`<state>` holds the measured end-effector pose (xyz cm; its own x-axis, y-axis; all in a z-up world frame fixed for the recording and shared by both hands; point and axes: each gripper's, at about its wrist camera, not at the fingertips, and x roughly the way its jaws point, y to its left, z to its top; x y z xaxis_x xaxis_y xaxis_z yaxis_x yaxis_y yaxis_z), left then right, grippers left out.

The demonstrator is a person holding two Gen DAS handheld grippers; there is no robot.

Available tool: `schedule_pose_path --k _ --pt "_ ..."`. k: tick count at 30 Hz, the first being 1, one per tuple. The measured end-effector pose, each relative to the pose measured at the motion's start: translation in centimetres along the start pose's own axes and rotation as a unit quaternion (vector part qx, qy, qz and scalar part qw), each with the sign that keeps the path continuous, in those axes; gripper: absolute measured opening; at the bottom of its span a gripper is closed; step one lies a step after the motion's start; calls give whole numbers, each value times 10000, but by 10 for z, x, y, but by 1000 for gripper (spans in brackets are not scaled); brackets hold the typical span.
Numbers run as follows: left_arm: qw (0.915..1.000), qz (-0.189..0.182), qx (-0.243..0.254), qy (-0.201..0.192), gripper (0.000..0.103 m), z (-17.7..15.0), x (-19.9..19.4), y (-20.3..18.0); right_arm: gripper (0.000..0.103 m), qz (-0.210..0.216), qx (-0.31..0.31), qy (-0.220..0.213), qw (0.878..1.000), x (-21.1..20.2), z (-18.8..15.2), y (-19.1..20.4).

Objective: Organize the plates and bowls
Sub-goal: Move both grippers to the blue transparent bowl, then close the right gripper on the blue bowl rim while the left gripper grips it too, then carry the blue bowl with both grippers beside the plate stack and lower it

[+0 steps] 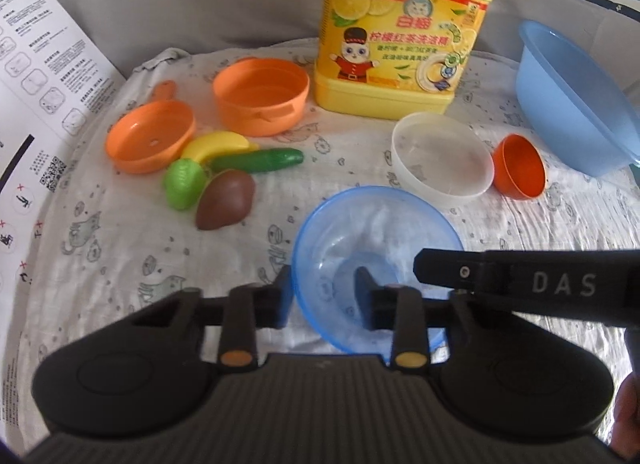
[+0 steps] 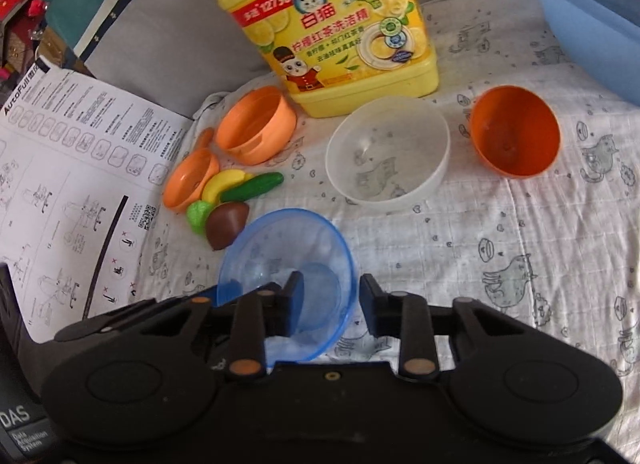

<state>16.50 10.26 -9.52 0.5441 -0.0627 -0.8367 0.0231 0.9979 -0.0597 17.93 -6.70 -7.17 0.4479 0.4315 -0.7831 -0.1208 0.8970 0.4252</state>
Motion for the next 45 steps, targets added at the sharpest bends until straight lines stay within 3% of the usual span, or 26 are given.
schedule_pose_path --k 5,17,34,45 --pt "10000 38 13 10 23 -3 -1 -1 23 -89 -10 -83 9999 -5 -1 0" --pt "9995 -214 224 15 23 -16 -34 -27 23 -185 -17 -121 9998 -44 -23 -16" --pt "9958 -636 608 269 23 -74 -94 -74 23 -246 22 -79 9997 -128 -97 -48" --pt "9915 -850 871 469 23 -116 -115 -98 23 -294 77 1 9995 -160 -141 -70"
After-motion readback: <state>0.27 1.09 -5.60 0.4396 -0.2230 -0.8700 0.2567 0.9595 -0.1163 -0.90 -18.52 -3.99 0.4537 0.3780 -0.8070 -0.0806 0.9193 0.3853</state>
